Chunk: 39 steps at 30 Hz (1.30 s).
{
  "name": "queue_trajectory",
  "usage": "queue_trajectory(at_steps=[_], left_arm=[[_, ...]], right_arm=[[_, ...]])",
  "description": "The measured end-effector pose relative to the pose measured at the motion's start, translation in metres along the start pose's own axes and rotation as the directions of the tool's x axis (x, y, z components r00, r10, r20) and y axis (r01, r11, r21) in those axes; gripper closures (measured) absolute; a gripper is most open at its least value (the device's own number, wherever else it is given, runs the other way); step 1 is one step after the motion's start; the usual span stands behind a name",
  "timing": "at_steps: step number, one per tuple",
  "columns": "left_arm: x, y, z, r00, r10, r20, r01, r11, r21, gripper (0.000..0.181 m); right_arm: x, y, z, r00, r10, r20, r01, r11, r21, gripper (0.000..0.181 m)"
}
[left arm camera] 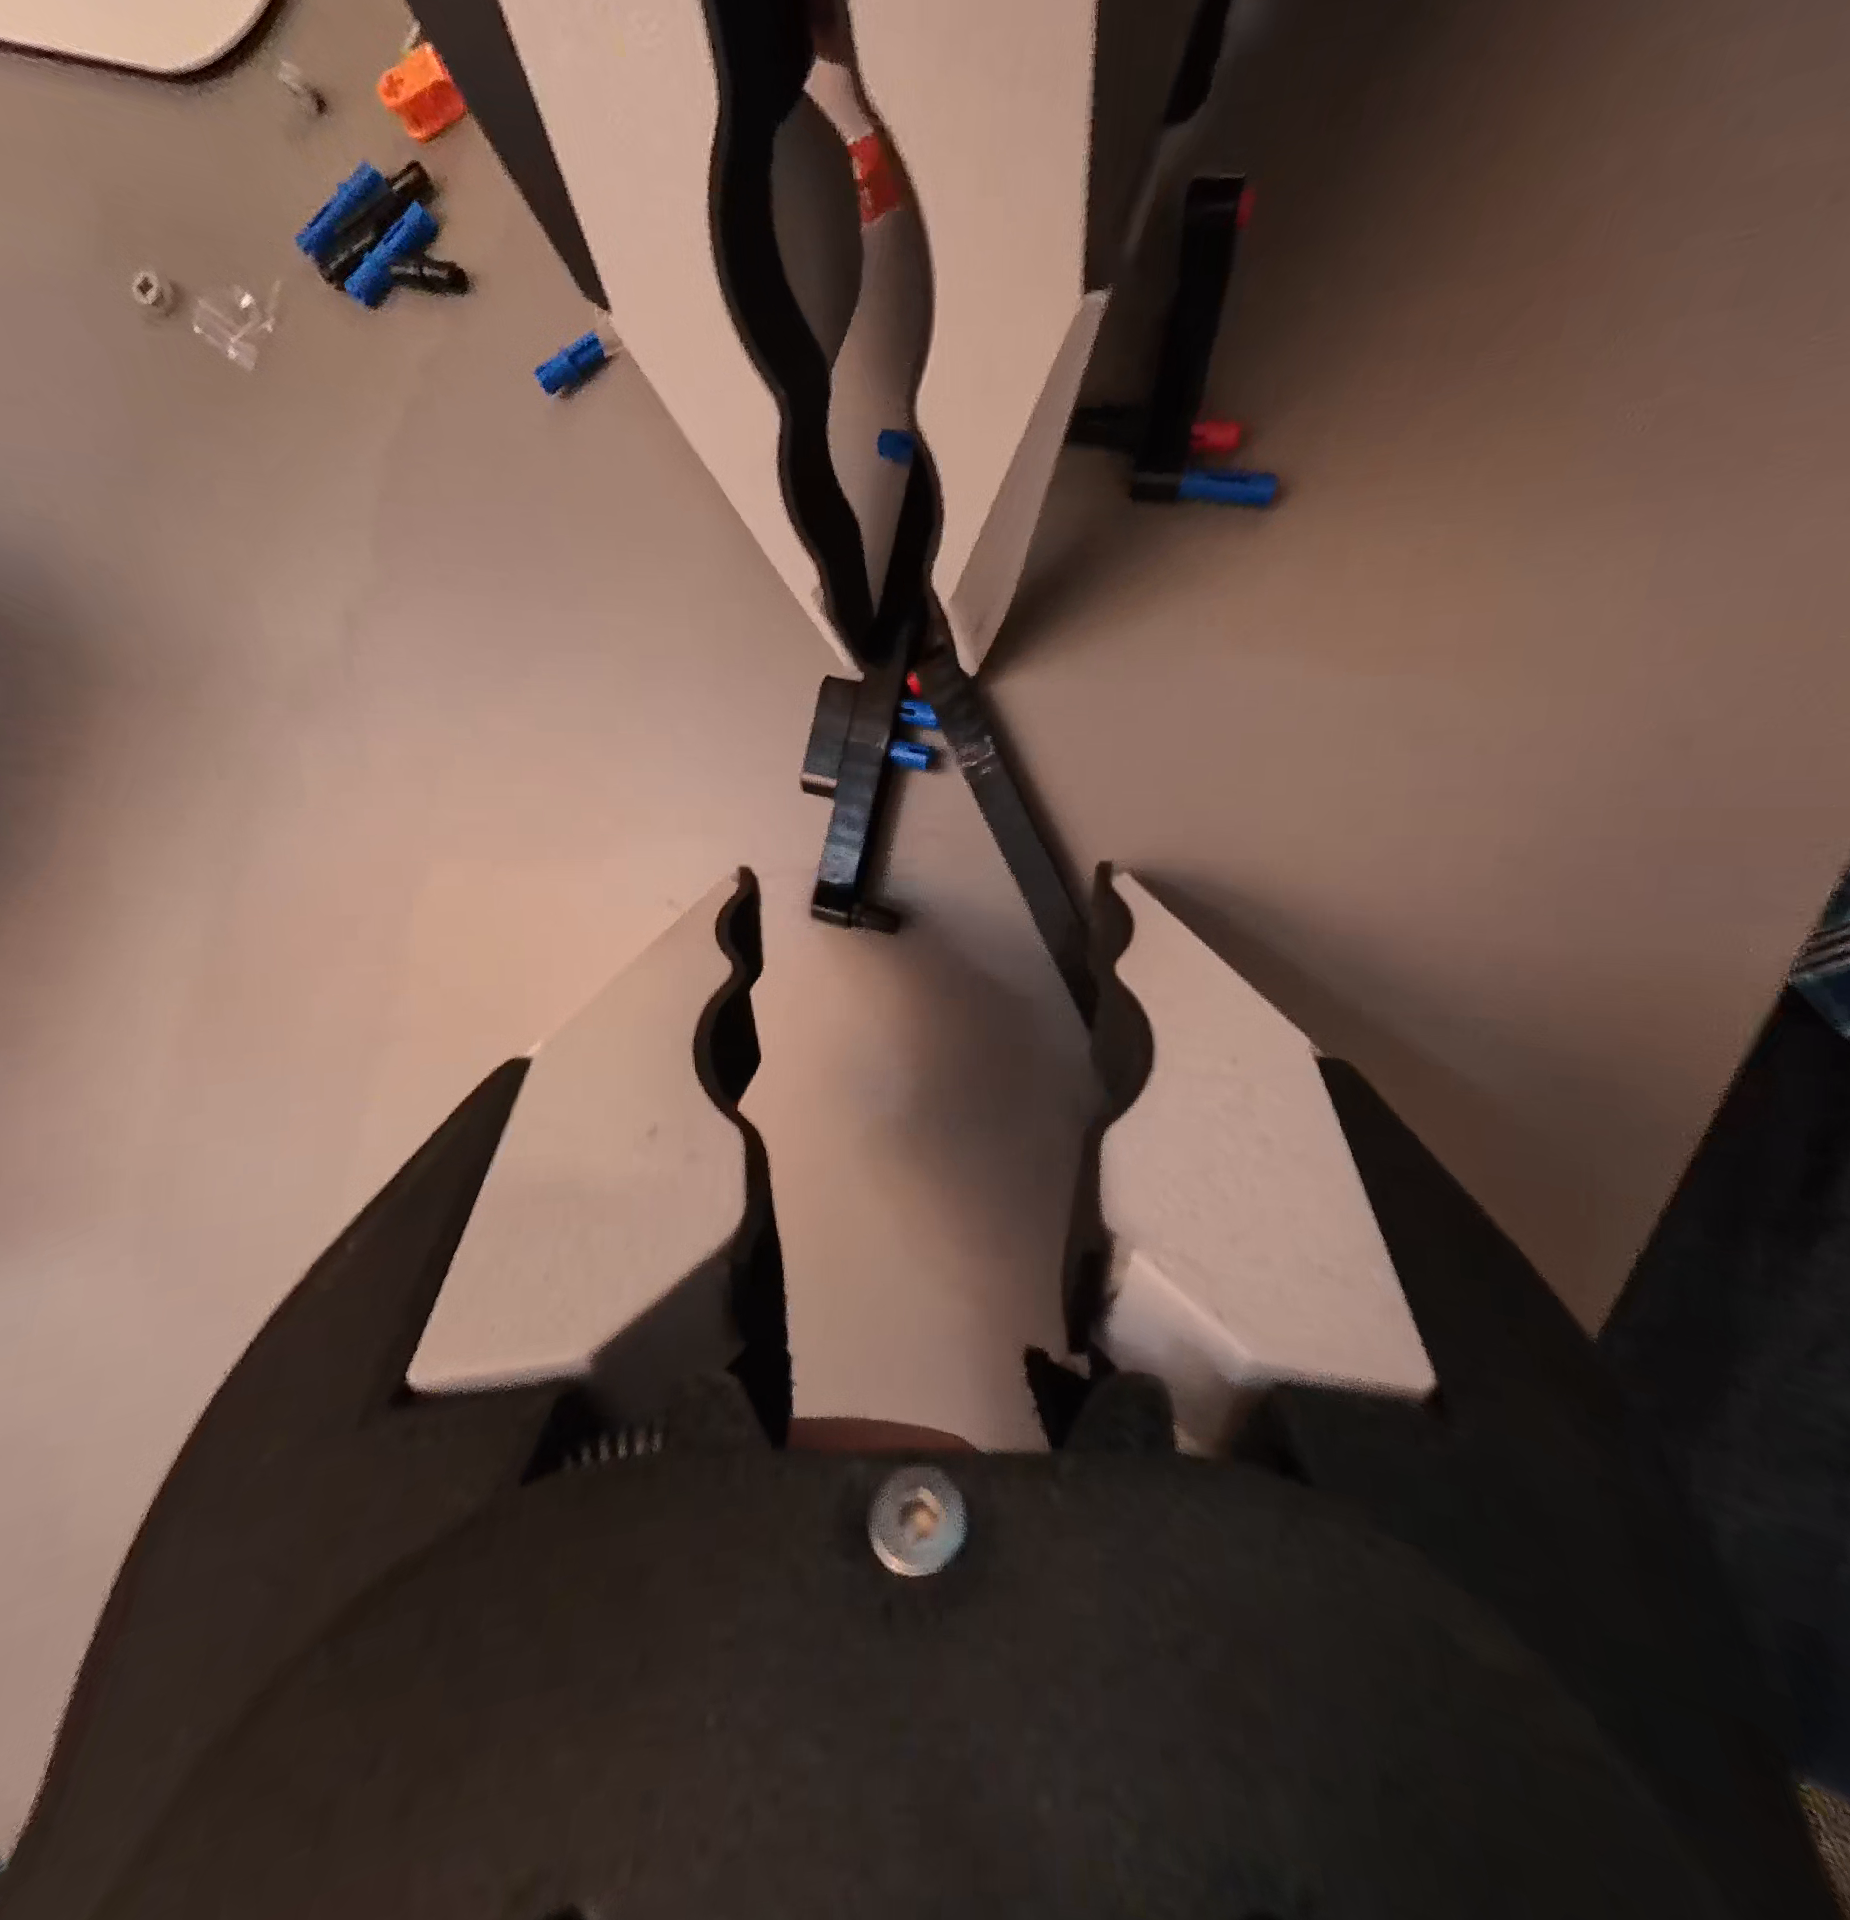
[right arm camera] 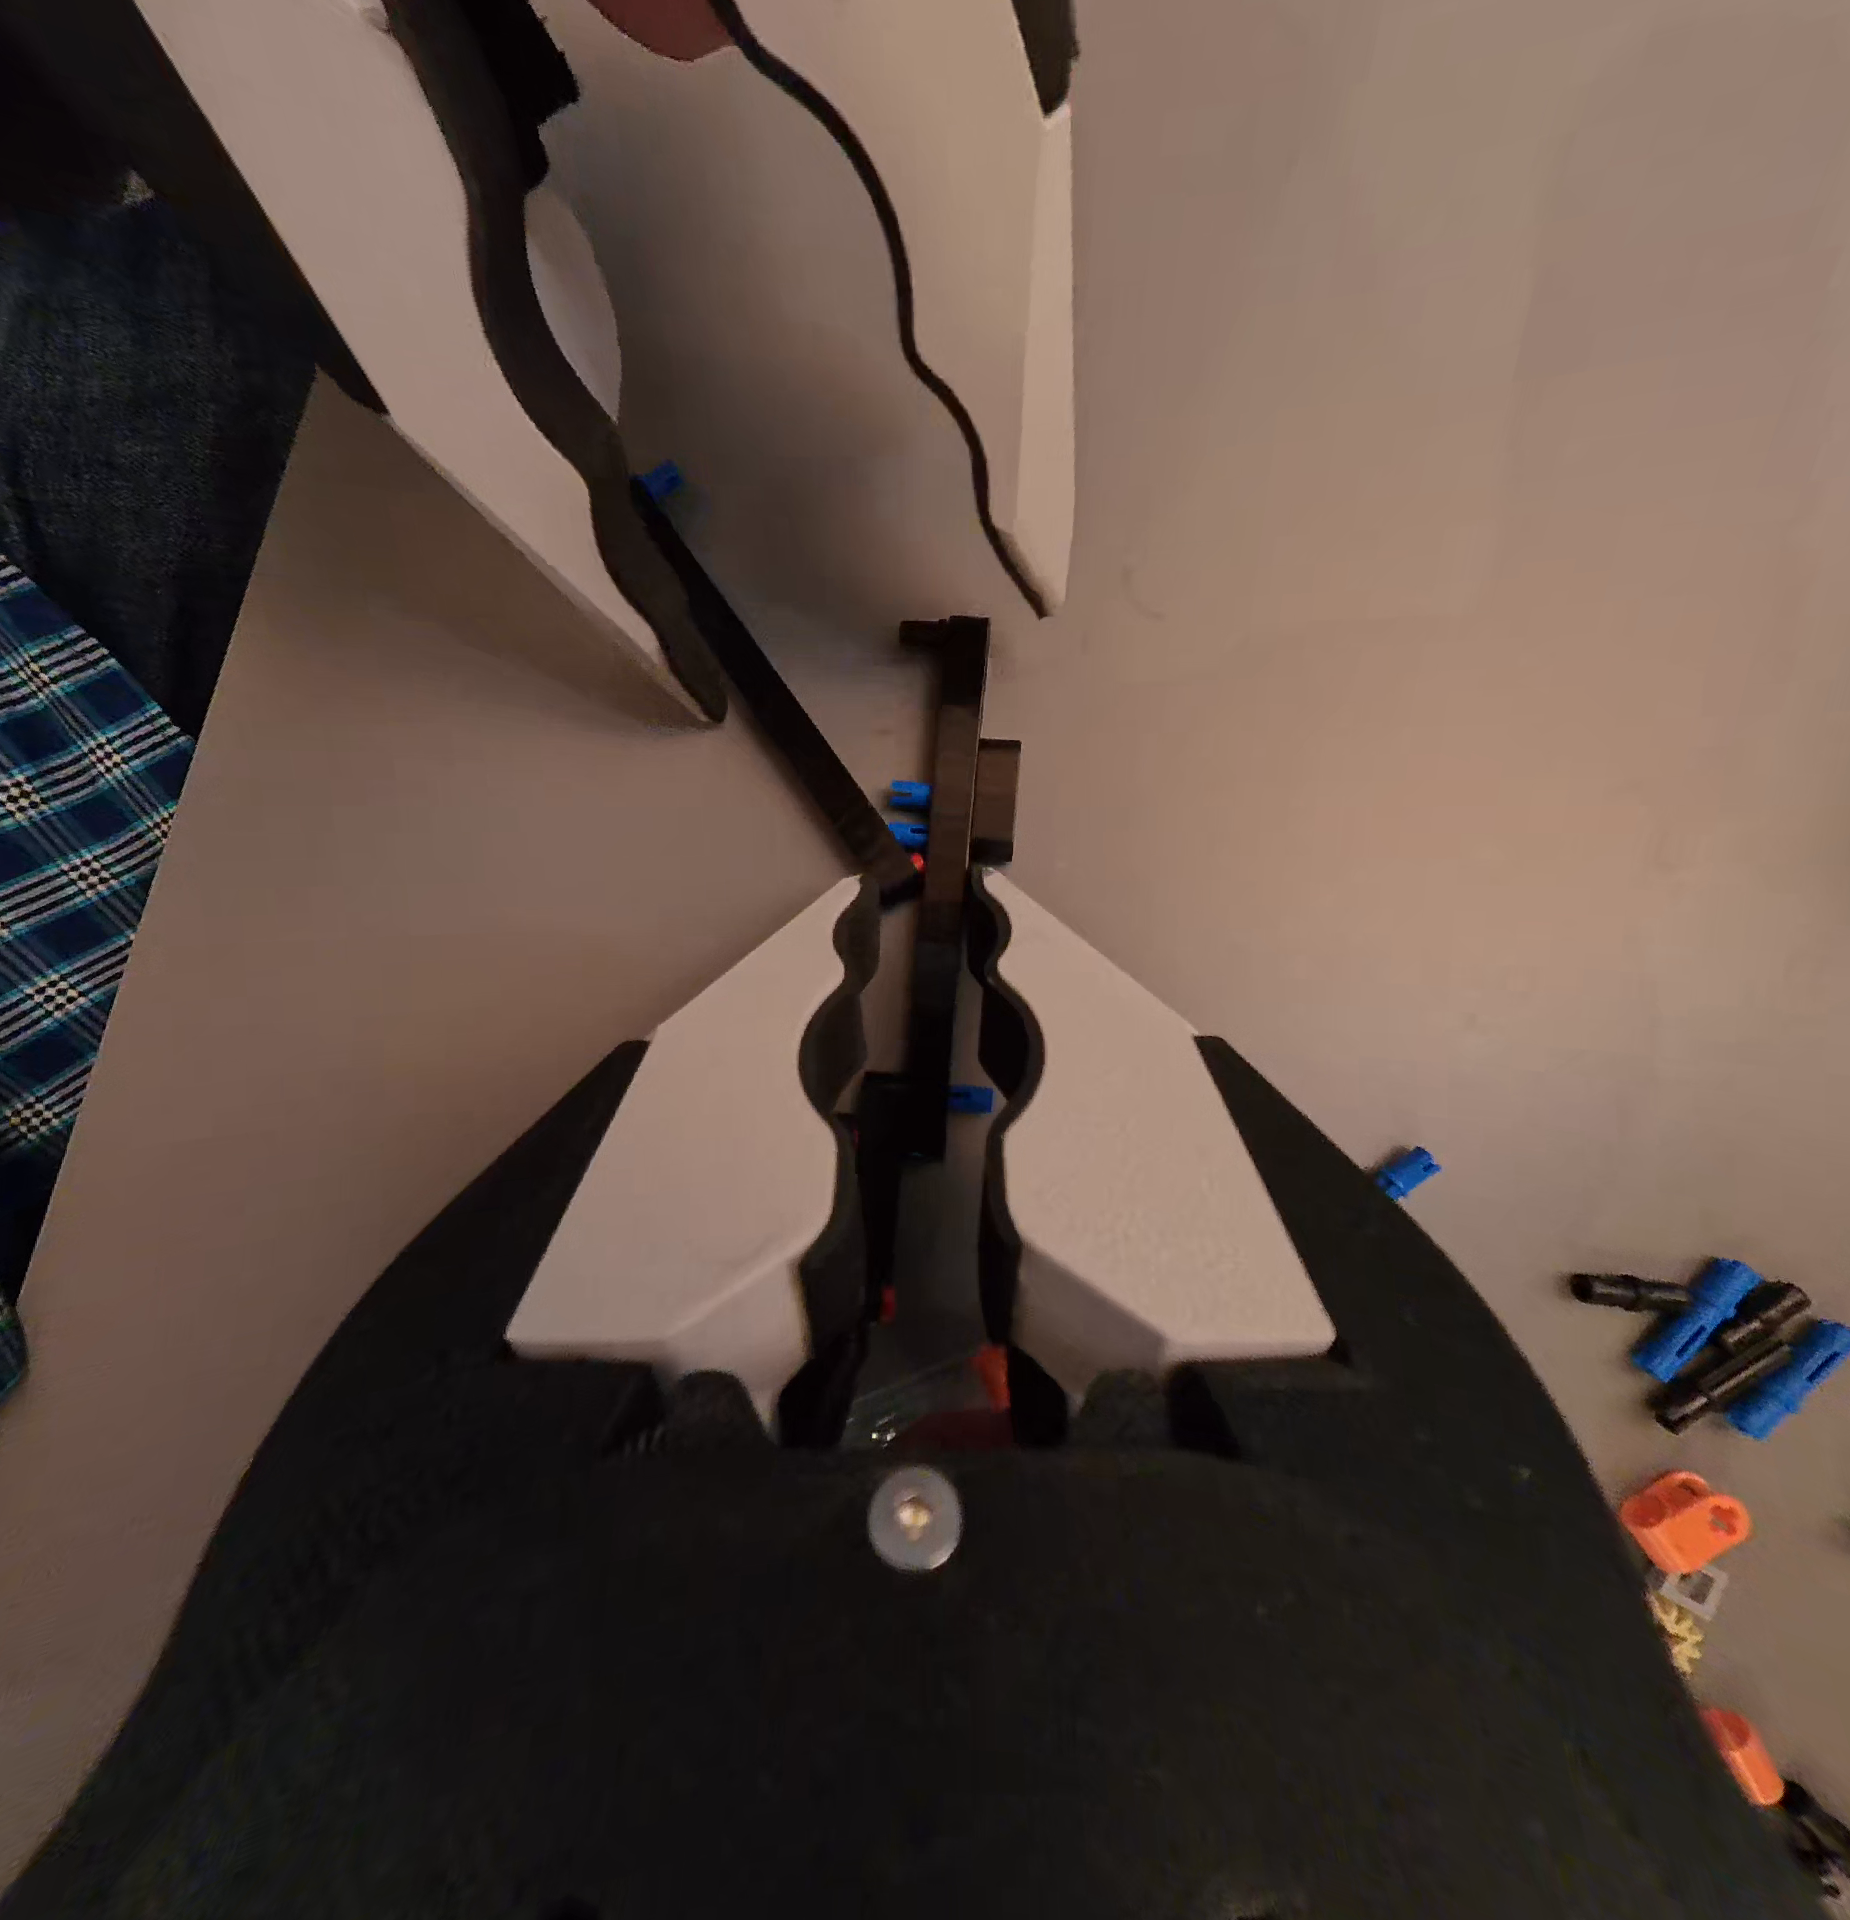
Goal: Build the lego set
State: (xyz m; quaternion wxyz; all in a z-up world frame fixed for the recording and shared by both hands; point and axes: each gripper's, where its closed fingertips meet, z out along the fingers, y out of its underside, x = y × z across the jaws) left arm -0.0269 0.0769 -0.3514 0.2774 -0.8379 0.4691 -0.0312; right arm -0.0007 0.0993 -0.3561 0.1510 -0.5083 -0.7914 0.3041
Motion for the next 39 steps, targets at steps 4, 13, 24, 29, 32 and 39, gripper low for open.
queue_trajectory(at_steps=[4,13,24,29,32,39], left_arm=[[-0.0022,-0.0014,0.0027,1.0,0.005,-0.002,-0.005,1.0,-0.019,0.133],[-0.0056,-0.0017,0.006,0.996,0.051,-0.075,-0.053,0.998,-0.027,0.145],[-0.0051,0.0003,0.0072,0.982,0.082,-0.171,-0.085,0.996,-0.007,0.158],[-0.0048,0.0002,0.0074,0.977,0.097,-0.191,-0.099,0.995,-0.002,0.159],[-0.0044,-0.0002,0.0075,0.977,0.093,-0.191,-0.092,0.996,0.014,0.159],[-0.0035,-0.0014,0.0081,0.973,0.099,-0.208,-0.092,0.995,0.04,0.159]], right_arm=[[-0.0004,-0.0001,-0.0001,1.0,0.0,0.003,0.0,1.0,0.004,0.166],[-0.0015,-0.0002,-0.0005,1.0,-0.001,0.014,0.001,1.0,0.011,0.164],[-0.0035,-0.0005,-0.0006,1.0,-0.002,0.024,0.001,1.0,0.028,0.161],[-0.0037,-0.0005,-0.0006,1.0,-0.017,0.02,0.016,0.999,0.03,0.161],[-0.0035,-0.0006,-0.0006,1.0,-0.016,0.024,0.016,0.999,0.032,0.162],[-0.004,-0.0004,-0.0011,0.999,-0.009,0.049,0.008,1.0,0.022,0.162]])
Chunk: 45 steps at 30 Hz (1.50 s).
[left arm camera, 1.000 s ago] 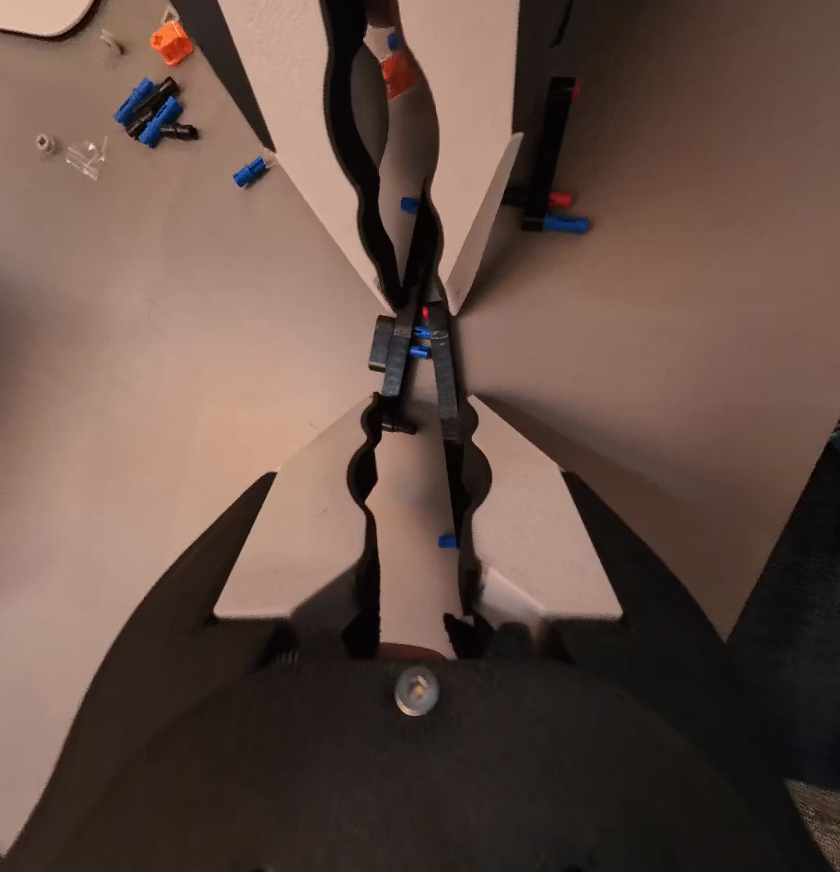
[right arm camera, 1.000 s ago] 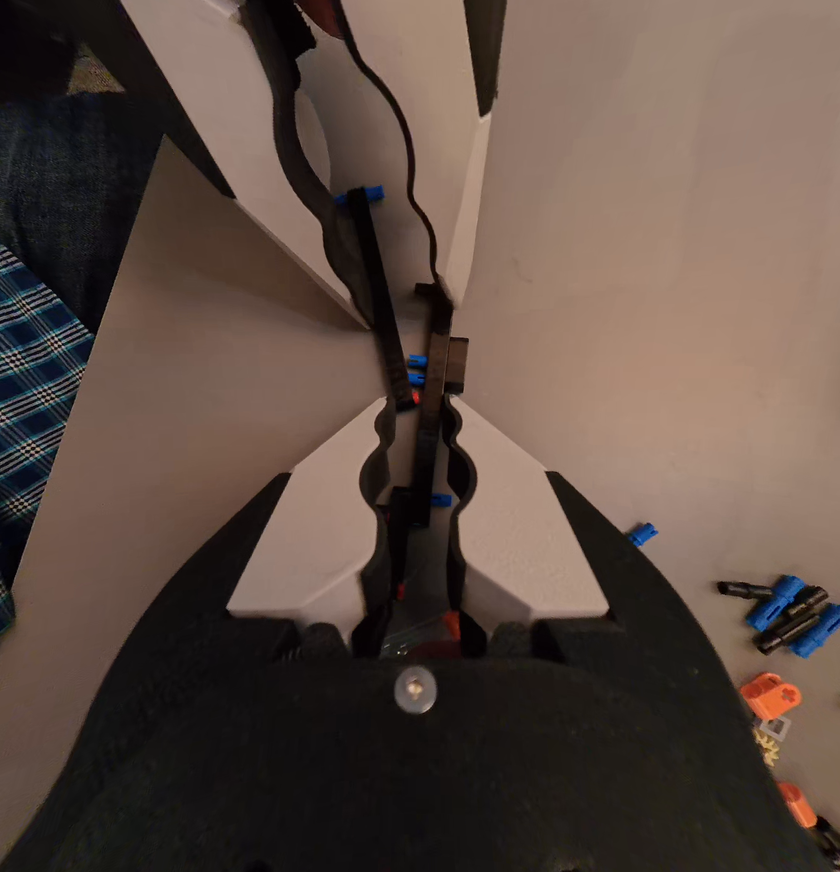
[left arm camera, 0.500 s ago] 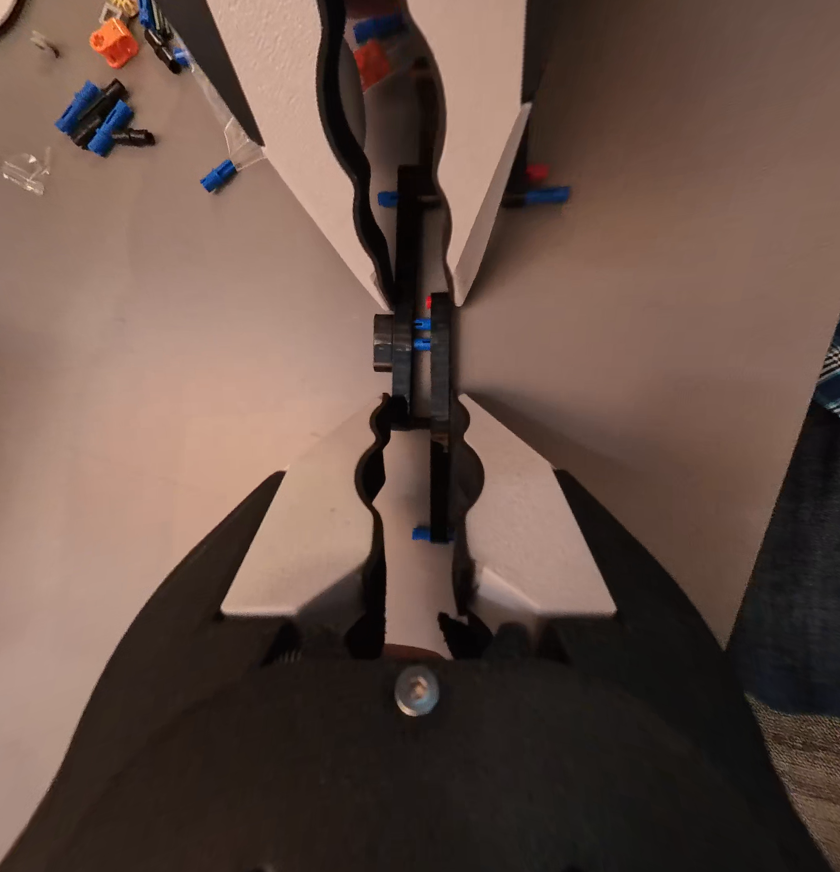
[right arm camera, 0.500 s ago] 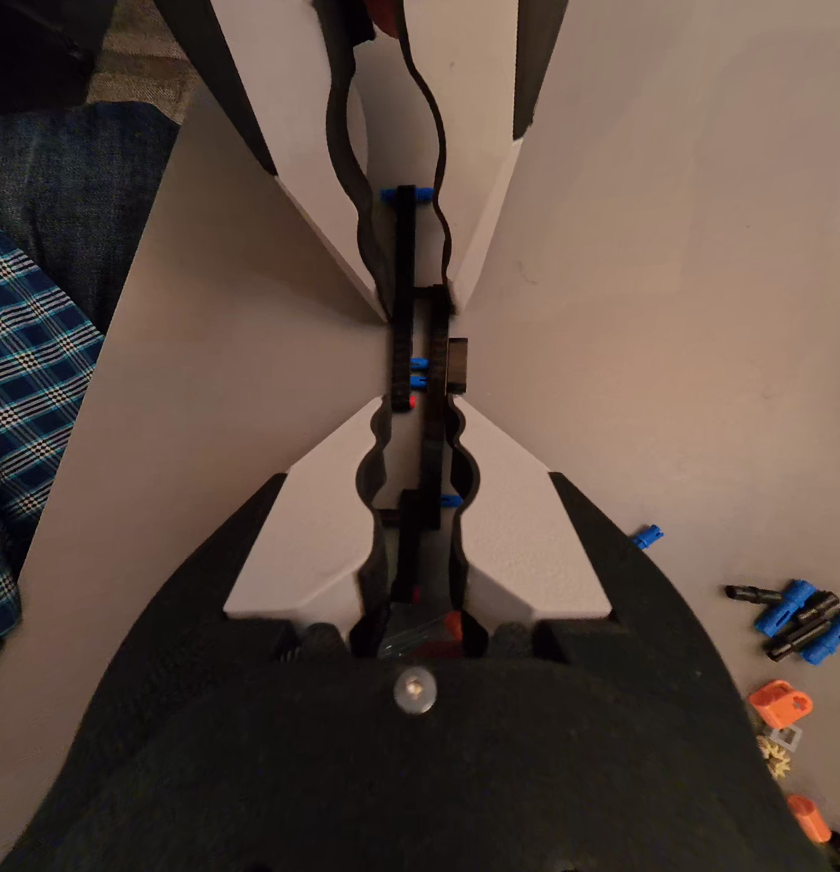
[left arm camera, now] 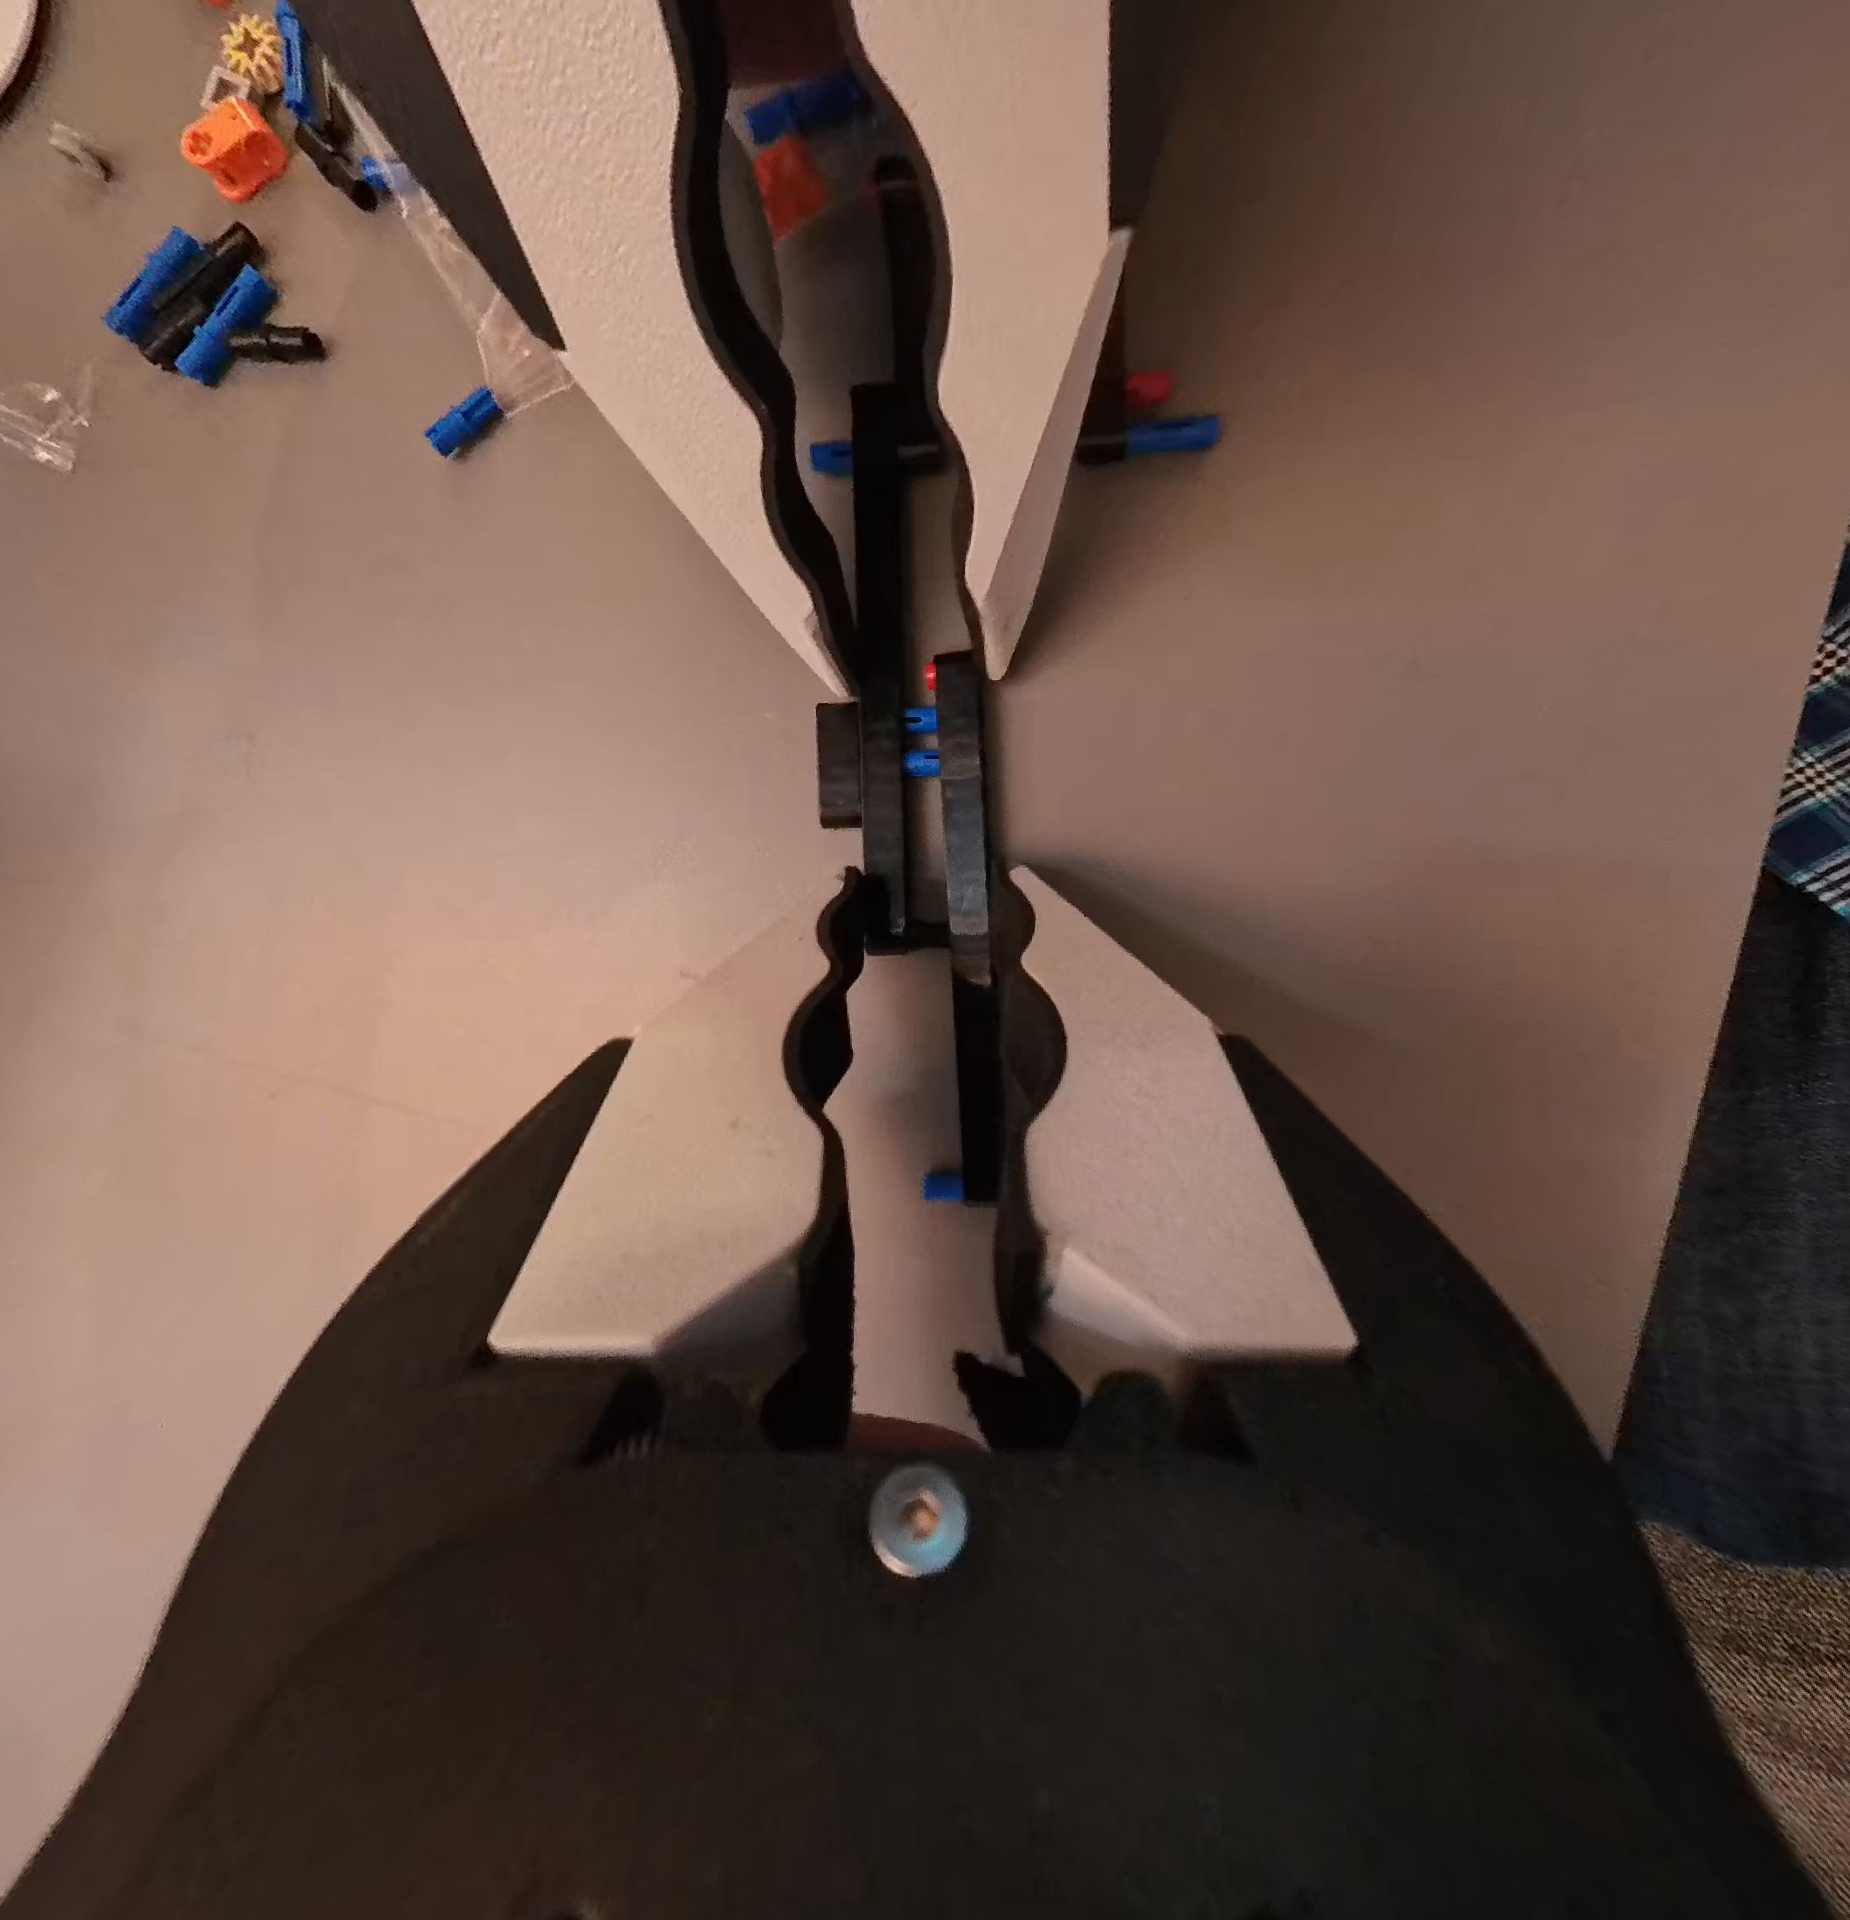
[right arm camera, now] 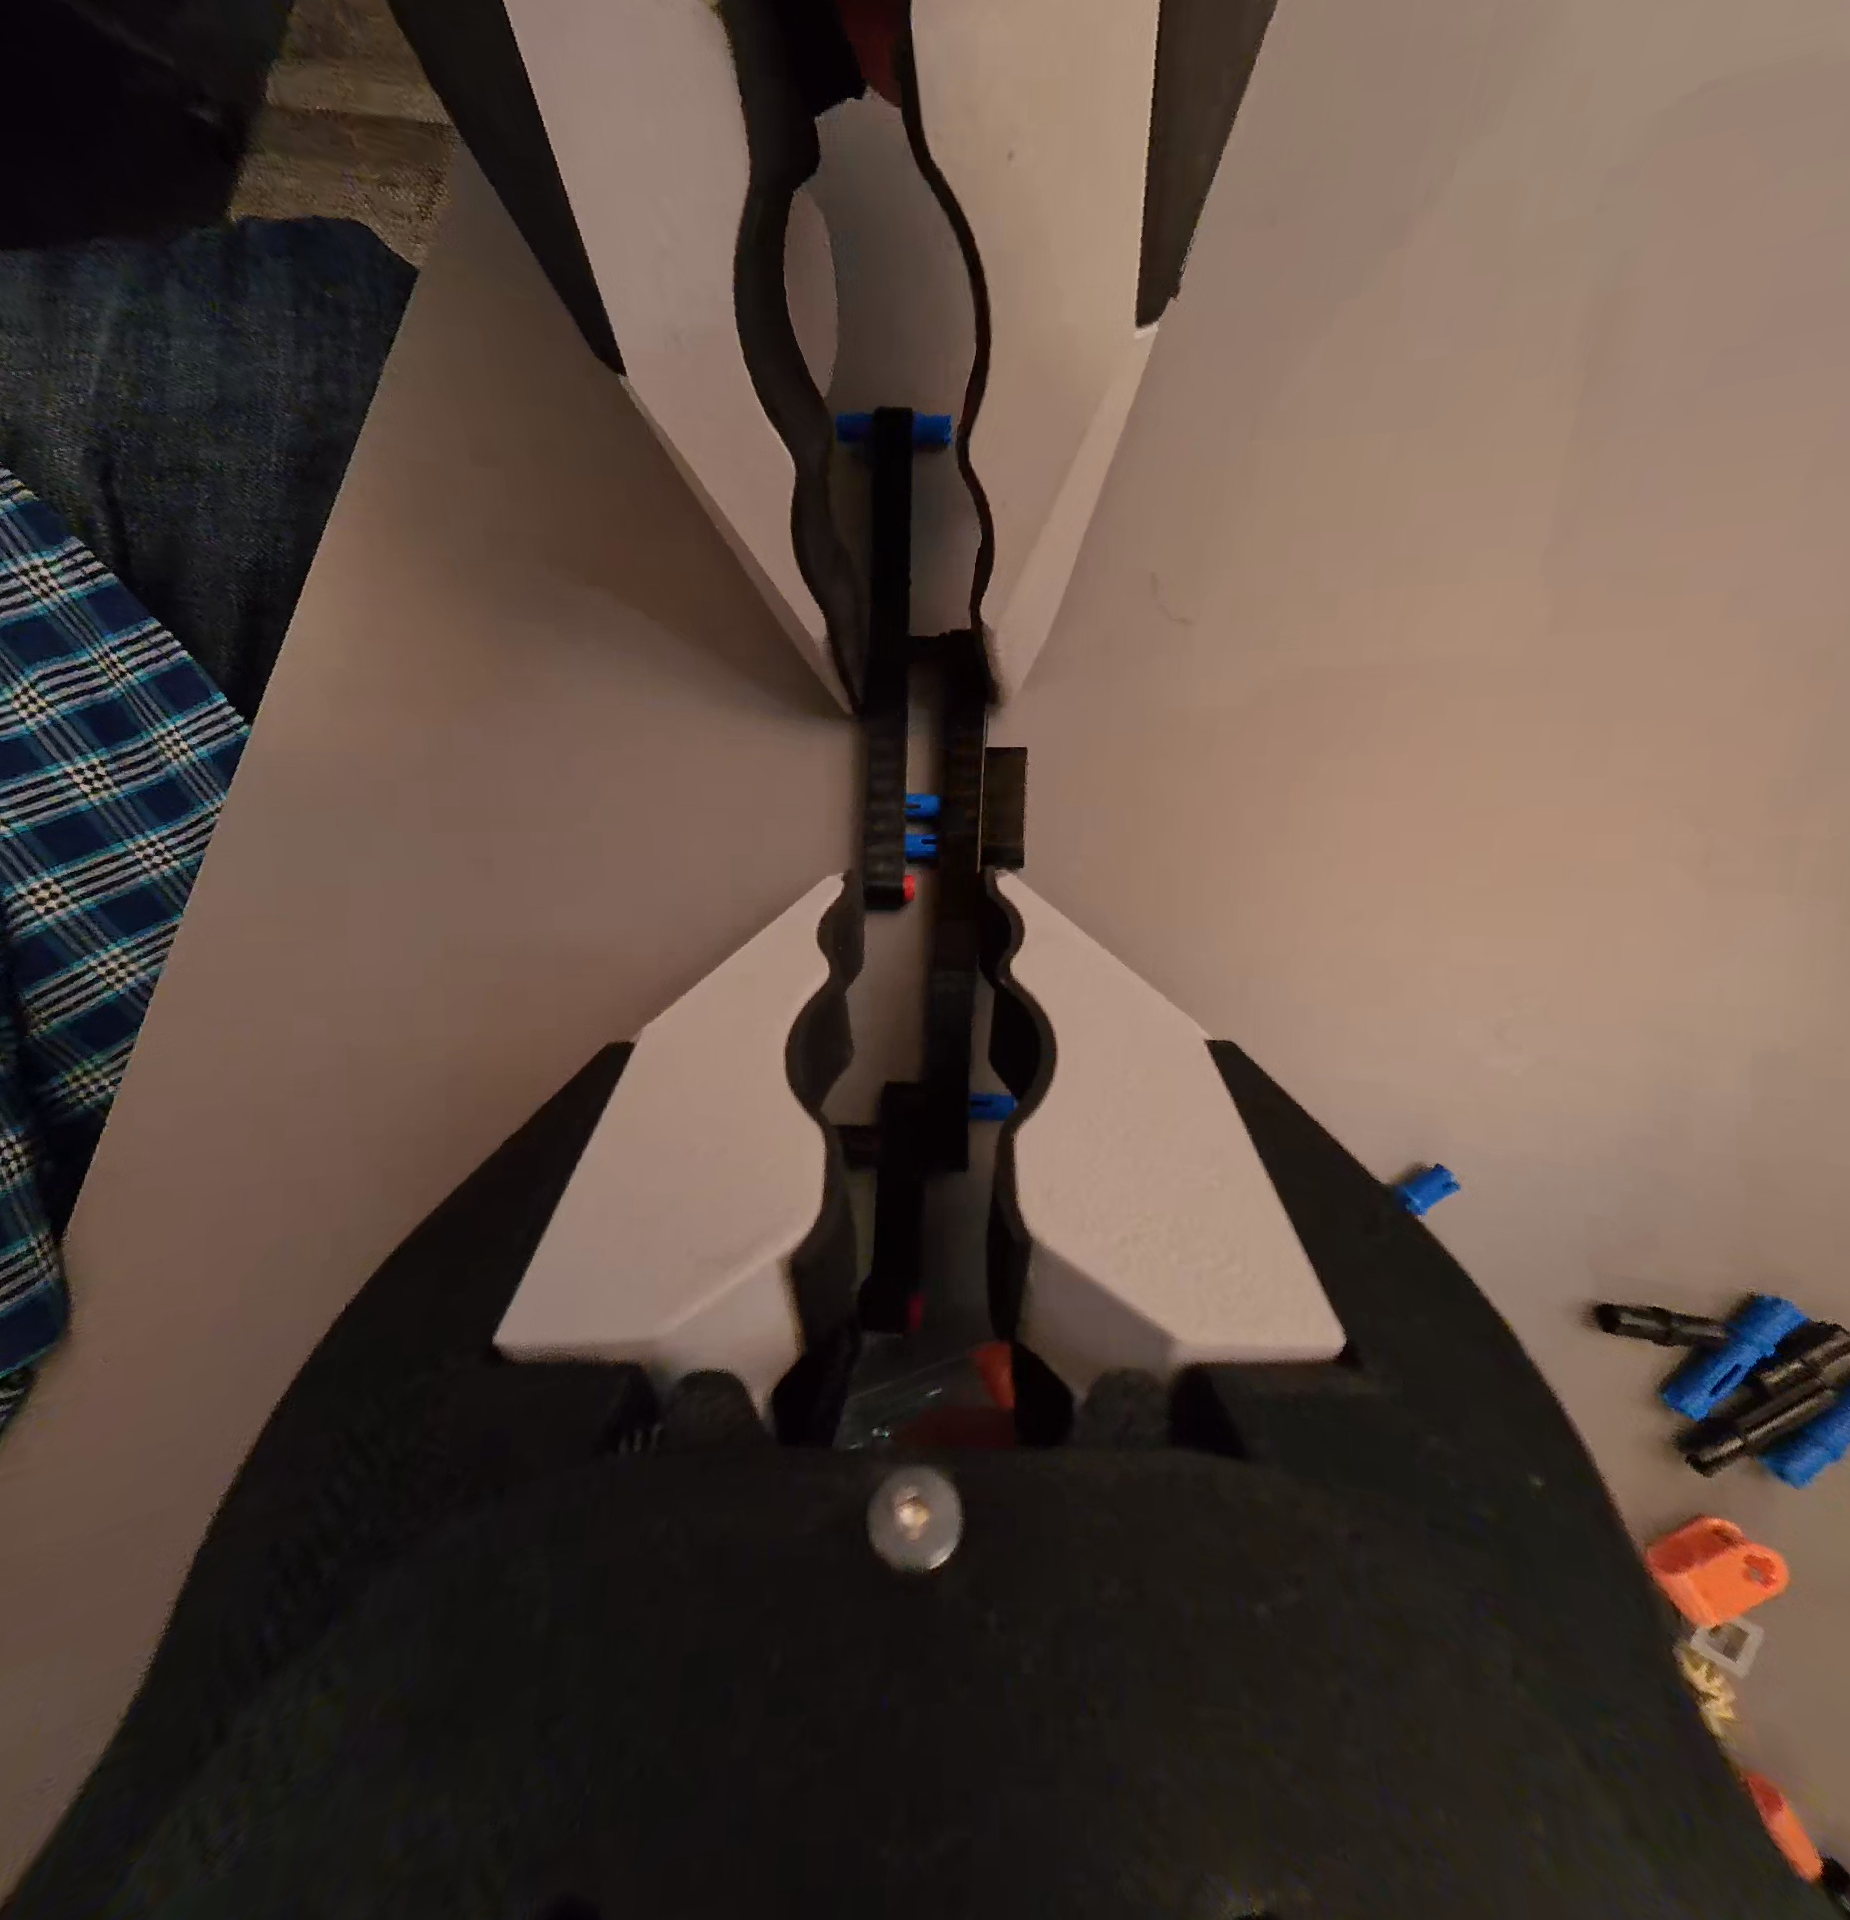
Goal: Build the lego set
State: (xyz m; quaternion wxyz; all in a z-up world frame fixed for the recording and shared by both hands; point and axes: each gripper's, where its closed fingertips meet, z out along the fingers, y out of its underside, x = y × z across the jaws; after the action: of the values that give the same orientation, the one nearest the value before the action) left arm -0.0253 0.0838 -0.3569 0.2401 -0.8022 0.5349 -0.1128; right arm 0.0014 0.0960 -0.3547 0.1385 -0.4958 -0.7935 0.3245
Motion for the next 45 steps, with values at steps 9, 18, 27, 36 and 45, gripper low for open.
queue_trajectory(at_steps=[9,18,27,36,45], left_arm=[[0.0014,-0.0026,0.002,0.999,0.007,-0.04,-0.005,0.999,0.044,0.159],[0.0027,-0.0056,0.0034,0.999,0.008,-0.041,-0.003,0.994,0.108,0.159],[0.0032,-0.006,0.0031,0.999,0.001,-0.033,0.003,0.993,0.115,0.159],[0.0031,-0.0059,0.0028,1.0,0.012,-0.025,-0.008,0.99,0.143,0.159],[0.0077,-0.0066,0.0007,0.992,-0.082,-0.092,0.097,0.981,0.165,0.146]], right_arm=[[-0.0001,0.0004,-0.0003,1.0,0.005,0.014,-0.005,1.0,0.004,0.162],[-0.0025,-0.0003,0.0012,1.0,-0.02,-0.003,0.021,0.999,0.03,0.161],[-0.0024,-0.0006,0.0007,0.999,0.027,0.019,-0.028,0.999,0.032,0.161],[-0.0024,-0.0006,0.0013,1.0,-0.006,-0.028,0.007,1.0,0.012,0.162],[-0.001,0.0003,0.0013,1.0,0.003,-0.029,-0.001,0.999,0.046,0.164]])
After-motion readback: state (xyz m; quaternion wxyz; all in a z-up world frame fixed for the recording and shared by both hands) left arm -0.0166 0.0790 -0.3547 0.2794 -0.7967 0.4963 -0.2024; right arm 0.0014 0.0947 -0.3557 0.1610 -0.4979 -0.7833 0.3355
